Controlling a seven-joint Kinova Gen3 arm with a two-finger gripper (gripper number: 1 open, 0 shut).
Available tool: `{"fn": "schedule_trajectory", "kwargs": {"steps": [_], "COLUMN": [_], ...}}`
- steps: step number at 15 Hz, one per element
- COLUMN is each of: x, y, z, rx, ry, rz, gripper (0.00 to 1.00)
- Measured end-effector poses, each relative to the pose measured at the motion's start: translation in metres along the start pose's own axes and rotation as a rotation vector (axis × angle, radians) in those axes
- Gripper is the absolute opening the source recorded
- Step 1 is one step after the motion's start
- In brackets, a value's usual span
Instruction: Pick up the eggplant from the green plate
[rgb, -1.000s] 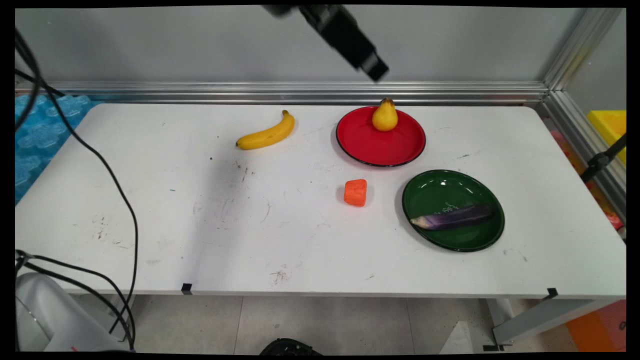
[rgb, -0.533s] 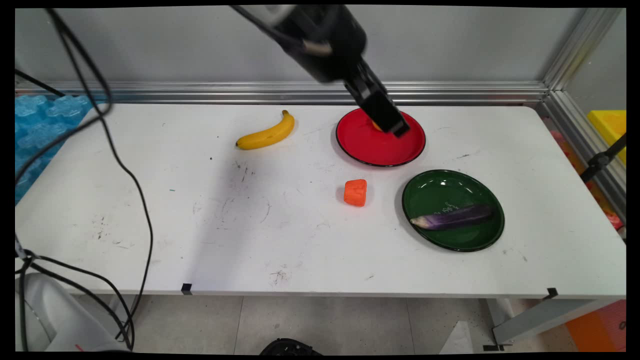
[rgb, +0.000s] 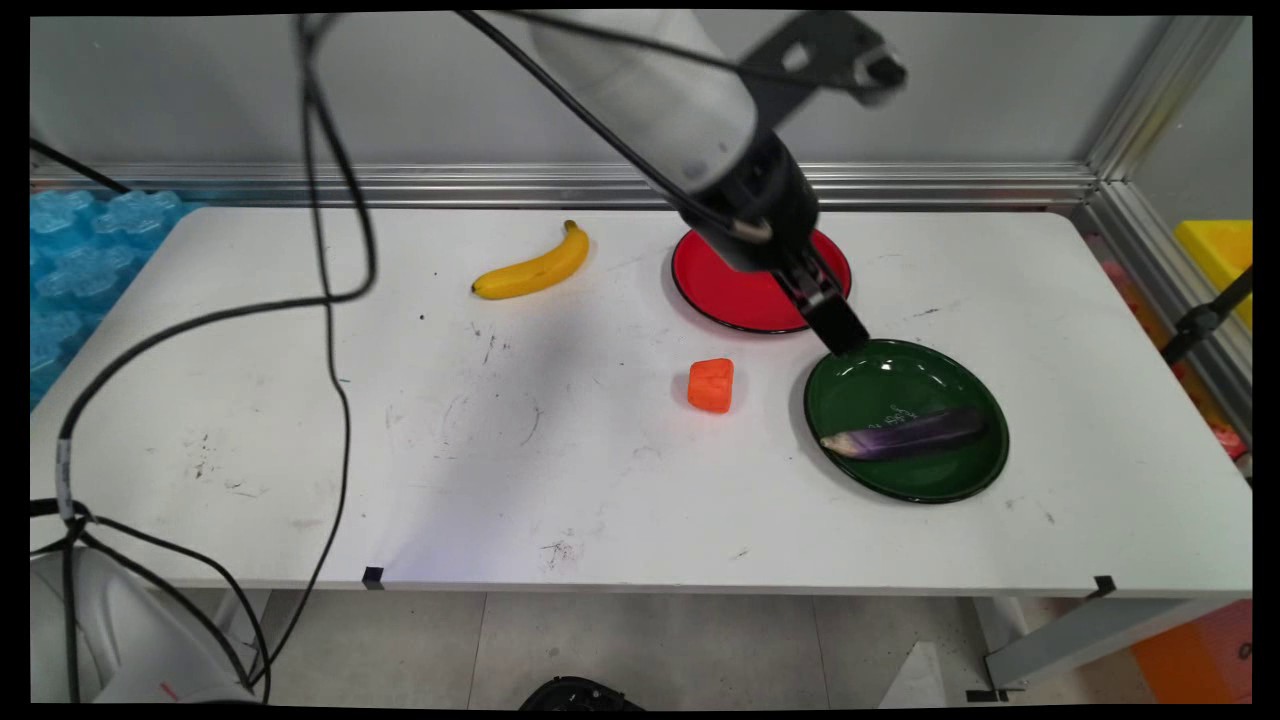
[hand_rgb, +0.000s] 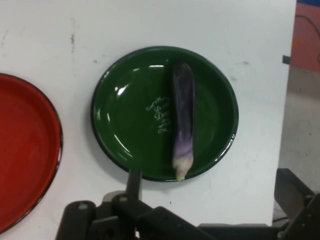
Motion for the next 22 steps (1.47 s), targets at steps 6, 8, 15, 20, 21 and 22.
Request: {"fn": "schedule_trajectory", "kwargs": {"steps": [6,8,15,20,21,22], "x": [0.012,0.015,0.019,0.022,0.023,0.023], "y": [0.012,0.014,0.018,0.02,0.02,0.019], "z": [0.078,0.097,0.16,0.202,0.208,0.216], "rx": [0.014,0.02,0.037,0.033,0.033,0.033], "ry": [-0.044,-0.058,-0.106,-0.136,-0.139,-0.144], "rz": [0.004,0.005,0.0,-0.006,-0.007,-0.009], "gripper": [1.0,1.0,1.0,1.0,1.0,1.0]}}
